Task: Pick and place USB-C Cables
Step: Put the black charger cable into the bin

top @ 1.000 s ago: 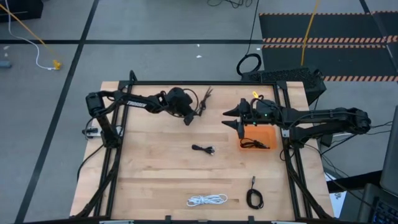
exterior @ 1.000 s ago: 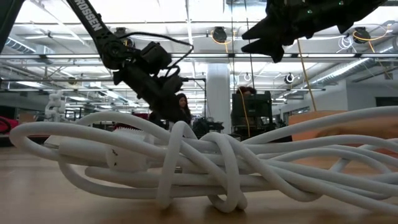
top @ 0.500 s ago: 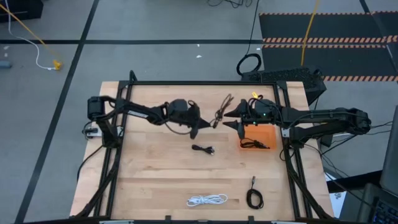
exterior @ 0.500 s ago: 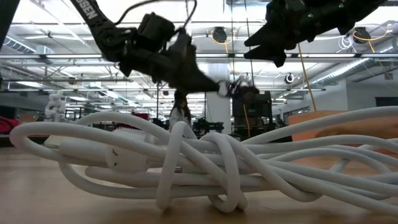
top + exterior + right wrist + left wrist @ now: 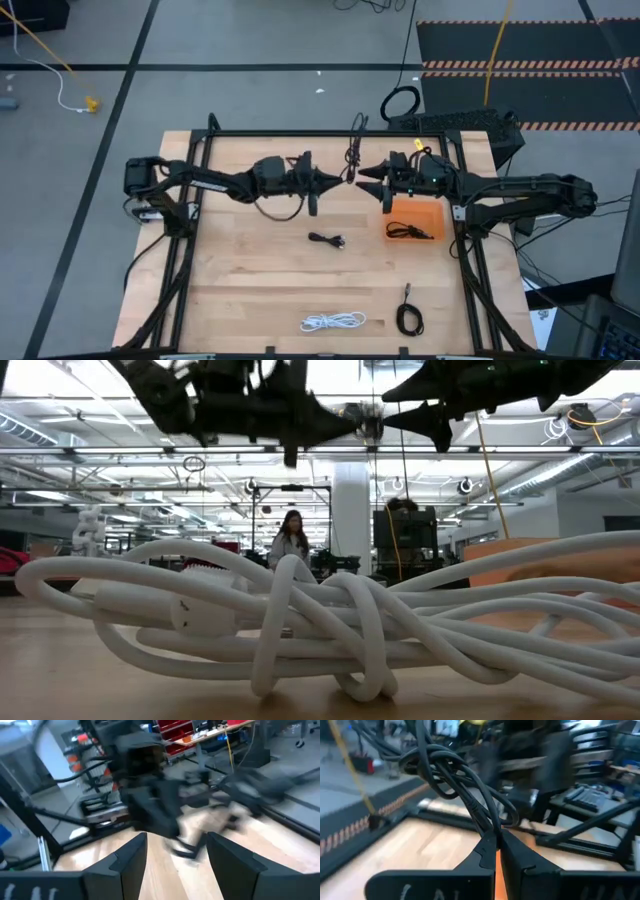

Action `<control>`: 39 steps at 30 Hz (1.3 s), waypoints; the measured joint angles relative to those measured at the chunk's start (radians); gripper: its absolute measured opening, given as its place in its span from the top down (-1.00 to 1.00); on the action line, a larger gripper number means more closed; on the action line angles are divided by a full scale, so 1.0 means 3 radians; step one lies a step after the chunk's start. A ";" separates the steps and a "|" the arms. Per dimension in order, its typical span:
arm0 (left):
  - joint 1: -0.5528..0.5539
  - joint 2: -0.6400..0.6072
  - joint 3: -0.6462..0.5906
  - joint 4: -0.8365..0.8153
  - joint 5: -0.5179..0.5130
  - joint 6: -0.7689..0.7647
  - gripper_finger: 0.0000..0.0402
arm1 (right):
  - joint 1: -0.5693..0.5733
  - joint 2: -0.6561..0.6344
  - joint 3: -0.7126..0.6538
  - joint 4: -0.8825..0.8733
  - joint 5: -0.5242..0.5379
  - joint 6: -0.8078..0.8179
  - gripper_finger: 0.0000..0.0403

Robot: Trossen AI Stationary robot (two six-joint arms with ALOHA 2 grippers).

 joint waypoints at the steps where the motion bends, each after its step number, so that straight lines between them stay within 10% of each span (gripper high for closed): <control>1: -0.0039 -0.0053 0.0000 -0.0007 0.0003 0.0068 0.97 | -0.0019 -0.0016 0.0000 -0.0007 -0.0002 0.0018 0.02; 14: -0.0486 -0.0375 0.0000 -0.0223 -0.0211 0.0464 0.97 | -0.0304 -0.0447 0.0000 0.0099 -0.0632 0.0627 0.02; 39: -0.0795 -0.0372 0.0000 0.0034 -0.0354 0.0576 0.97 | -0.0301 0.0069 0.0001 0.1205 -0.1231 0.1089 0.03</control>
